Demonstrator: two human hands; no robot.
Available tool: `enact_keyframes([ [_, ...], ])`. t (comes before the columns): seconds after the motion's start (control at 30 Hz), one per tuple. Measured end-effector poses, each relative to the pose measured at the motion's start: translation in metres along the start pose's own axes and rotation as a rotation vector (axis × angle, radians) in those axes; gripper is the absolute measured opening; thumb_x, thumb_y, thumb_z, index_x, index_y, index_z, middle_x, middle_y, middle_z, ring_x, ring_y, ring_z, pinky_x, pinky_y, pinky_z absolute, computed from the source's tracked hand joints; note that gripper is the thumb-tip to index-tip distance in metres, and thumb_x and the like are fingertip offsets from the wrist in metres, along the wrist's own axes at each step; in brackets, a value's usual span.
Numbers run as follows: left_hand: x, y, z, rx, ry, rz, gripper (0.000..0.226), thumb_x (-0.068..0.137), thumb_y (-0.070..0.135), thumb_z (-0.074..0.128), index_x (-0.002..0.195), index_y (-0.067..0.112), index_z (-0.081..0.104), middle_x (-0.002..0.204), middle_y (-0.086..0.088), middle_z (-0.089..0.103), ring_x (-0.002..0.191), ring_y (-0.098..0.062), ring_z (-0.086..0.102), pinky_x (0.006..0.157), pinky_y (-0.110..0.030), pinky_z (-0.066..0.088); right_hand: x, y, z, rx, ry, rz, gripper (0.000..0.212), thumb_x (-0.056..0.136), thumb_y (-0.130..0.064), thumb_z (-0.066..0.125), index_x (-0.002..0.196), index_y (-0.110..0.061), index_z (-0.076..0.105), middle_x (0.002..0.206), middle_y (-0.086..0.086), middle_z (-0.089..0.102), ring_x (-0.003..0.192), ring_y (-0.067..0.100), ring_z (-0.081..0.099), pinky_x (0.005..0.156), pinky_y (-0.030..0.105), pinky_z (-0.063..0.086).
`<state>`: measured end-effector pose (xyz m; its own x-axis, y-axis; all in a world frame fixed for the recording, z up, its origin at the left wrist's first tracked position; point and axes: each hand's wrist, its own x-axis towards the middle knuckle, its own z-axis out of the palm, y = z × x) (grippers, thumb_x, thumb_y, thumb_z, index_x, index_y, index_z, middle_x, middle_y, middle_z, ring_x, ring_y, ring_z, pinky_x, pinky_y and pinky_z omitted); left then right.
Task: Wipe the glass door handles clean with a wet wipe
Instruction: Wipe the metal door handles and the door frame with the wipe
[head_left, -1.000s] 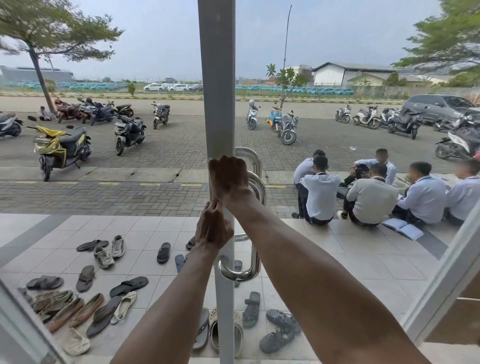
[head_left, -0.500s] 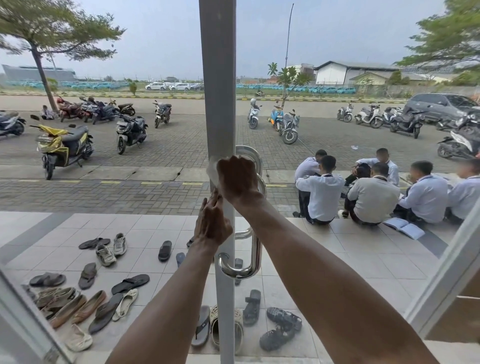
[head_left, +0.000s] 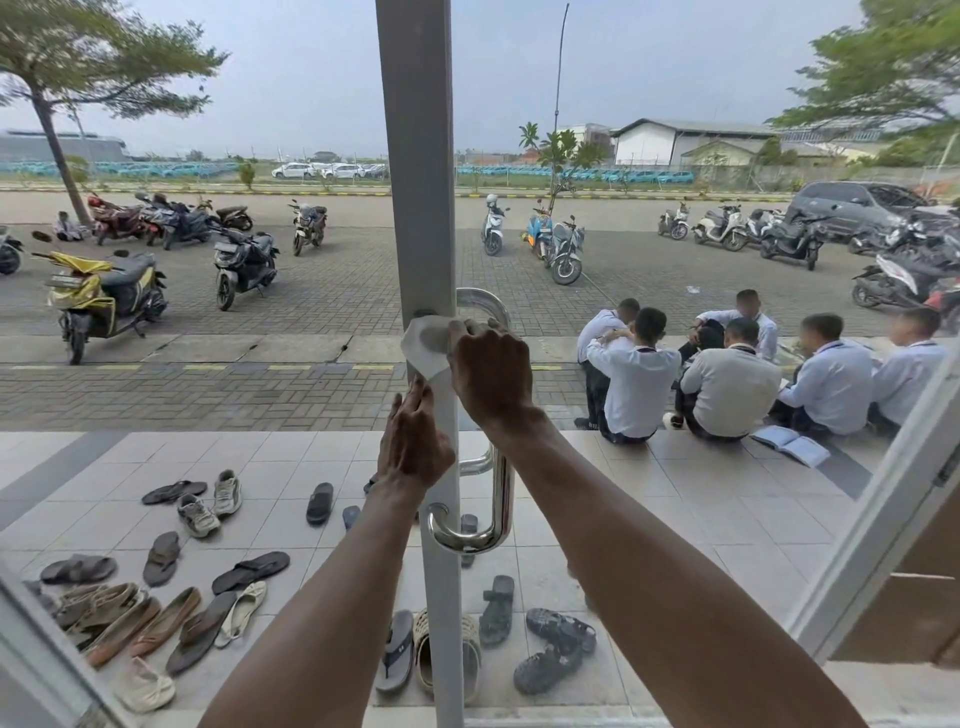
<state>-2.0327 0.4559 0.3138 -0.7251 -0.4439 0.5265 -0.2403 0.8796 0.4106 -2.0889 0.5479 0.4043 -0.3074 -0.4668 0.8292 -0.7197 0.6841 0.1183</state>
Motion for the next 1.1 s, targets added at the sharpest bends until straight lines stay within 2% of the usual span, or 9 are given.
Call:
enact_keyframes([
  [0.23,0.000,-0.001,0.003,0.015,0.001,-0.007,0.075,0.076,-0.001,0.055,0.147,-0.006,0.029,0.159,-0.014,0.024,0.145,-0.028,0.029,0.121,-0.036,0.017,-0.007,0.010,0.000,0.130,-0.075,0.089,0.027,0.086,-0.015,0.065,0.112,-0.011,0.066,0.095,0.004,0.073,0.085,0.025,0.070,0.068,0.032,0.053],
  [0.33,0.000,0.001,0.003,0.007,0.006,-0.003,0.079,0.076,-0.002,0.055,0.149,-0.007,0.025,0.159,-0.017,0.022,0.145,-0.030,0.028,0.122,-0.036,0.016,-0.015,0.017,0.001,0.189,-0.072,0.176,0.028,0.090,-0.018,0.061,0.117,-0.011,0.062,0.098,0.006,0.073,0.086,0.027,0.070,0.067,0.032,0.052],
  [0.53,-0.001,0.000,0.003,0.014,0.027,-0.007,0.077,0.077,-0.001,0.055,0.148,-0.007,0.026,0.158,-0.019,0.023,0.147,-0.027,0.025,0.123,-0.028,0.006,-0.030,0.020,0.007,0.311,-0.044,0.349,0.033,0.085,-0.026,0.067,0.116,-0.012,0.064,0.091,0.007,0.074,0.080,0.029,0.070,0.064,0.031,0.052],
  [0.67,-0.002,0.000,0.003,0.017,0.027,-0.012,0.077,0.077,0.001,0.055,0.149,-0.007,0.026,0.158,-0.019,0.023,0.146,-0.027,0.027,0.123,-0.029,0.008,-0.040,0.020,0.011,0.378,-0.010,0.457,0.031,0.080,-0.028,0.074,0.106,-0.012,0.067,0.081,0.009,0.074,0.074,0.031,0.070,0.060,0.030,0.051],
  [0.8,-0.002,0.001,0.004,0.019,0.035,-0.015,0.077,0.078,0.001,0.055,0.149,-0.007,0.026,0.158,-0.018,0.023,0.146,-0.026,0.028,0.123,-0.030,0.010,-0.049,0.020,0.017,0.433,-0.039,0.577,0.030,0.080,-0.033,0.074,0.101,-0.013,0.067,0.083,0.009,0.074,0.077,0.032,0.069,0.061,0.030,0.048],
  [0.93,-0.001,0.002,0.005,0.000,0.042,-0.037,0.074,0.078,0.001,0.055,0.147,-0.007,0.030,0.158,-0.018,0.025,0.146,-0.026,0.028,0.123,-0.031,0.011,-0.056,0.020,0.023,0.460,-0.040,0.628,0.028,0.079,-0.035,0.073,0.093,-0.011,0.067,0.082,0.009,0.073,0.076,0.033,0.069,0.062,0.031,0.049],
  [1.1,-0.001,0.003,0.006,-0.010,0.049,-0.046,0.075,0.078,0.002,0.056,0.147,-0.007,0.030,0.158,-0.017,0.026,0.147,-0.024,0.026,0.123,-0.029,0.010,-0.068,0.019,0.034,0.468,-0.049,0.650,0.032,0.077,-0.036,0.076,0.091,-0.009,0.069,0.084,0.011,0.074,0.077,0.031,0.069,0.063,0.030,0.049],
])
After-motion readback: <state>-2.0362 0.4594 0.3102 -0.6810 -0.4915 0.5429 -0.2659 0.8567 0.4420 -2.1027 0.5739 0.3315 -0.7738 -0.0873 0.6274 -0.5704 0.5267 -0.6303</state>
